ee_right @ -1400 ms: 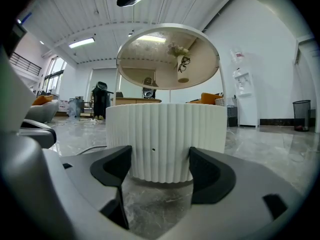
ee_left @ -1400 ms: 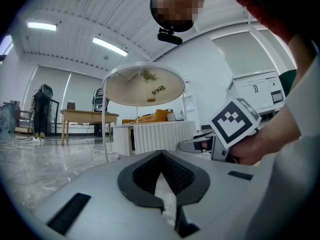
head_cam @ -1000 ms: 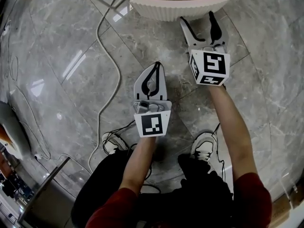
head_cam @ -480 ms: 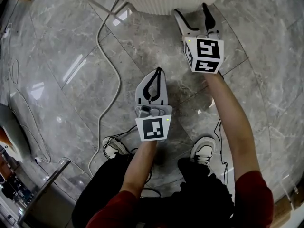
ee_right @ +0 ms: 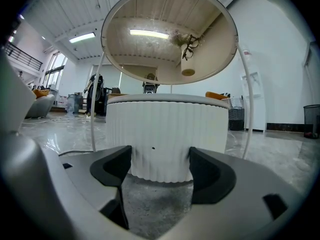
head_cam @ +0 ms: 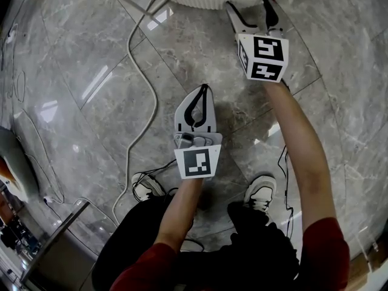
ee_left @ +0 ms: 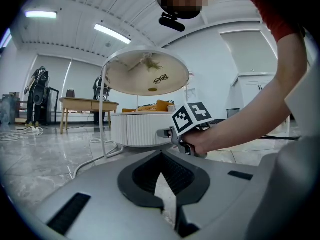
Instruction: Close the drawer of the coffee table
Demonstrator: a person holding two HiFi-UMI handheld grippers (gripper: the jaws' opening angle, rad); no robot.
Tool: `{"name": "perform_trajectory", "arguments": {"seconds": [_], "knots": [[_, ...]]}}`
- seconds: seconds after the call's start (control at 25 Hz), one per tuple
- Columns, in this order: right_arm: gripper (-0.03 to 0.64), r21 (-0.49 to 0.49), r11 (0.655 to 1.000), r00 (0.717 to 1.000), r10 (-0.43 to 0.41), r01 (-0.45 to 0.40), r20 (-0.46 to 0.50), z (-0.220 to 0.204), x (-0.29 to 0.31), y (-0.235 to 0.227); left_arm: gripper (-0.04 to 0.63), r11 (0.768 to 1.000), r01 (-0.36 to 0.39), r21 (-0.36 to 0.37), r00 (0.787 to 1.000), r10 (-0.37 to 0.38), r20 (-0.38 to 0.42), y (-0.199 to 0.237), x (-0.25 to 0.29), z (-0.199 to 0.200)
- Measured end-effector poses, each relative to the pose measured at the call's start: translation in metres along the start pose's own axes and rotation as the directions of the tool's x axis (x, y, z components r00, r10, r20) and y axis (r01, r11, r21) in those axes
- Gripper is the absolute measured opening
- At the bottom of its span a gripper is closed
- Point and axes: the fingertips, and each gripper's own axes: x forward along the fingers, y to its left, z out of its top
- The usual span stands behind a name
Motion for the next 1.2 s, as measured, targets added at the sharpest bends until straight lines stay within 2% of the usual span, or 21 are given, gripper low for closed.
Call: {"name": "perform_trajectory", "arguments": {"seconds": [0.64, 1.2], "knots": [[0.342, 0.003, 1.000, 1.000, 0.022, -0.022, 0.019, 0.003, -0.021, 0.004, 0.012, 1.000, -0.011, 0.021, 1.000, 0.010, 0.026, -0.002, -0.002, 0.004], [0.342, 0.029, 1.000, 1.000, -0.003, 0.002, 0.018, -0.028, -0.129, 0.007, 0.012, 0.999, -0.007, 0.049, 0.999, 0.005, 0.038, -0.009, -0.005, 0.005]]}}
